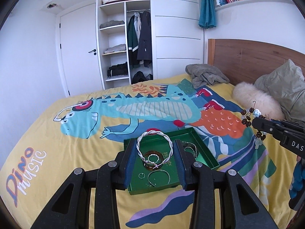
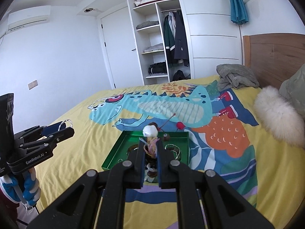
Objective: Organize jewelry
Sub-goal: 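Carry the hoop and beaded bracelet over the green tray with both tools, then drop the hoop into the amber bangle while the right tool drops the bracelet in the tray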
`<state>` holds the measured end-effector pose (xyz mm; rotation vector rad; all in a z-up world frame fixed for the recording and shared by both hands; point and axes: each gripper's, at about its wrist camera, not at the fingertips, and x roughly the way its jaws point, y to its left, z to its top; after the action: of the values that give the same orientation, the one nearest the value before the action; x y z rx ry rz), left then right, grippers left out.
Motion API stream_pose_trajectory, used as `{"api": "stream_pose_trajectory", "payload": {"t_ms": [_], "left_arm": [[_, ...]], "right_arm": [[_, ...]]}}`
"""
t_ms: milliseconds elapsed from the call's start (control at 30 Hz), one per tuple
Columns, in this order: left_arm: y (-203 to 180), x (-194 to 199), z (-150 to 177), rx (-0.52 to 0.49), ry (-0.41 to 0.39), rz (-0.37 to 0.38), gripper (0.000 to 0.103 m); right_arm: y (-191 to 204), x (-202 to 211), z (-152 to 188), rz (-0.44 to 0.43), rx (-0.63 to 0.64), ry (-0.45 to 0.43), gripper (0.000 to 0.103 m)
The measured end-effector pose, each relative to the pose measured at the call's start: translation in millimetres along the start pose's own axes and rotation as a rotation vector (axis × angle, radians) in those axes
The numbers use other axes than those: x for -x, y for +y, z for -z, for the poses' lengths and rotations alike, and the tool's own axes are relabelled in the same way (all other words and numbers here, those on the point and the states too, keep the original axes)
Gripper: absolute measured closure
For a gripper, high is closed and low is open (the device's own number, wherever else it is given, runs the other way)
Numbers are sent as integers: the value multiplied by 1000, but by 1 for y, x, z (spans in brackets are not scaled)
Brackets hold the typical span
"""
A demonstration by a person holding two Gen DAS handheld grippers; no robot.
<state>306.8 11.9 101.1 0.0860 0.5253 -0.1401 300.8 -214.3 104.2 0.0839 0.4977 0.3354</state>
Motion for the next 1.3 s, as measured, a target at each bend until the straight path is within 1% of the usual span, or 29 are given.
{"api": "stream_pose_trajectory", "payload": {"t_ms": [100, 167, 267, 367, 467, 633, 800, 900, 1067, 1200, 1300], "left_arm": [[5, -33, 0, -1, 28, -2, 65], [6, -56, 4, -5, 55, -3, 65], [11, -97, 16, 1, 109, -16, 65], [22, -135, 30, 26, 163, -39, 65], [32, -171, 41, 62, 214, -60, 65], [42, -218, 55, 109, 279, -72, 65], [44, -249, 63, 149, 328, -83, 65], [44, -258, 66, 161, 346, -93, 65], [52, -276, 77, 216, 396, -95, 65], [52, -280, 84, 230, 405, -83, 64], [51, -281, 86, 227, 413, -78, 64]], "right_arm": [[-1, -33, -5, -20, -5, 14, 94], [0, -61, -1, -42, -6, 39, 94], [4, -102, 15, -62, -1, 96, 94], [3, -147, 37, -77, -4, 167, 94], [1, -183, 57, -88, -10, 222, 94], [-2, -223, 82, -96, 0, 291, 94], [-7, -248, 98, -91, 4, 341, 94], [-9, -255, 104, -94, 5, 358, 94], [-9, -263, 114, -97, 12, 380, 94], [-12, -264, 119, -105, 3, 382, 94], [-12, -263, 119, -95, 8, 384, 93]]}}
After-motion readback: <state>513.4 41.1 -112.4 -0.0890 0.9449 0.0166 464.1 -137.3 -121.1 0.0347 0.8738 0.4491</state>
